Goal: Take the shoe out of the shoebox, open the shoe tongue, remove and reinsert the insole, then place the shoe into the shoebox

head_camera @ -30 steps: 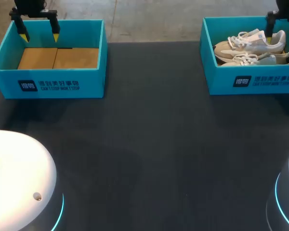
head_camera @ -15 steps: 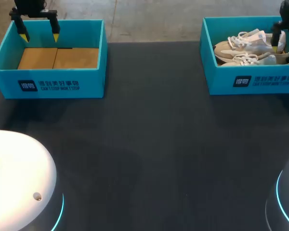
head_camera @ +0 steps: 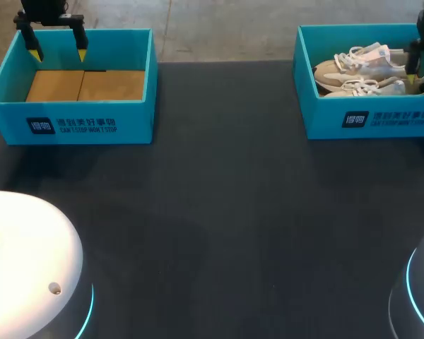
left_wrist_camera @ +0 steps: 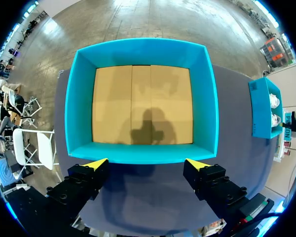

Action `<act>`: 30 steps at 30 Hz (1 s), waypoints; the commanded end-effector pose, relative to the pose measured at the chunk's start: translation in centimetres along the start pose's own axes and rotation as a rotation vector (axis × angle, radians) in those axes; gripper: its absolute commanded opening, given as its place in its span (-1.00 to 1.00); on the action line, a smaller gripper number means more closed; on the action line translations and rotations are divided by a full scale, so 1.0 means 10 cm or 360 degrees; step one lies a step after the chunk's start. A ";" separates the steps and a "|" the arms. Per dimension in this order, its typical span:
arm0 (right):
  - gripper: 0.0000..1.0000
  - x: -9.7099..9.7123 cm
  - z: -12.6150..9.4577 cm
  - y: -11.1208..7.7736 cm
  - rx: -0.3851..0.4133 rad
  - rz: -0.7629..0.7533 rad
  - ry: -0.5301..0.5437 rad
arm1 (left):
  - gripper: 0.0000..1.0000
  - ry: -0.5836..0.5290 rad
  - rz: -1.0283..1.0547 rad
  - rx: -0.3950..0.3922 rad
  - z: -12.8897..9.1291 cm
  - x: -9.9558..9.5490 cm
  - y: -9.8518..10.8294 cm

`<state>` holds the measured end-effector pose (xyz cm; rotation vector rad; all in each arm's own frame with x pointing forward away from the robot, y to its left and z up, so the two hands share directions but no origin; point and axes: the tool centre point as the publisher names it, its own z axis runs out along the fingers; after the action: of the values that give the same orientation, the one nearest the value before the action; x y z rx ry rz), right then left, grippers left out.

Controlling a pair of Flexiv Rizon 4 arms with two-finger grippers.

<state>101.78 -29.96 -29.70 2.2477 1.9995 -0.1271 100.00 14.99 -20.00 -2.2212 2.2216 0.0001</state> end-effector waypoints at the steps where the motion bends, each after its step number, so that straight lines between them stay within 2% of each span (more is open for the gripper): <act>1: 0.56 -0.04 0.09 0.02 0.0002 0.0003 0.0013 | 1.00 0.0000 0.0000 0.0000 0.00 0.00 0.00; 8: 0.51 -0.08 0.16 0.05 0.0001 0.0012 0.0004 | 1.00 0.0000 0.0000 0.0000 0.00 0.00 0.00; 12: 0.37 -0.11 0.18 0.10 -0.0012 0.0012 0.0003 | 1.00 0.0000 0.0000 0.0000 0.00 0.00 0.00; 18: 0.26 -0.10 0.21 0.15 -0.0014 -0.0018 -0.0017 | 1.00 0.0000 0.0000 0.0000 0.00 0.00 0.00; 24: 0.41 -0.12 0.25 0.20 -0.0010 -0.0055 -0.0027 | 1.00 0.0000 0.0000 0.0000 0.00 0.00 0.00; 30: 0.30 -0.14 0.30 0.25 -0.0016 -0.0081 -0.0017 | 1.00 0.0000 0.0000 0.0000 0.00 0.00 0.00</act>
<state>103.72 -31.86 -31.99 2.1827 2.0400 -0.1343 100.00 14.99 -20.00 -2.2212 2.2216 0.0001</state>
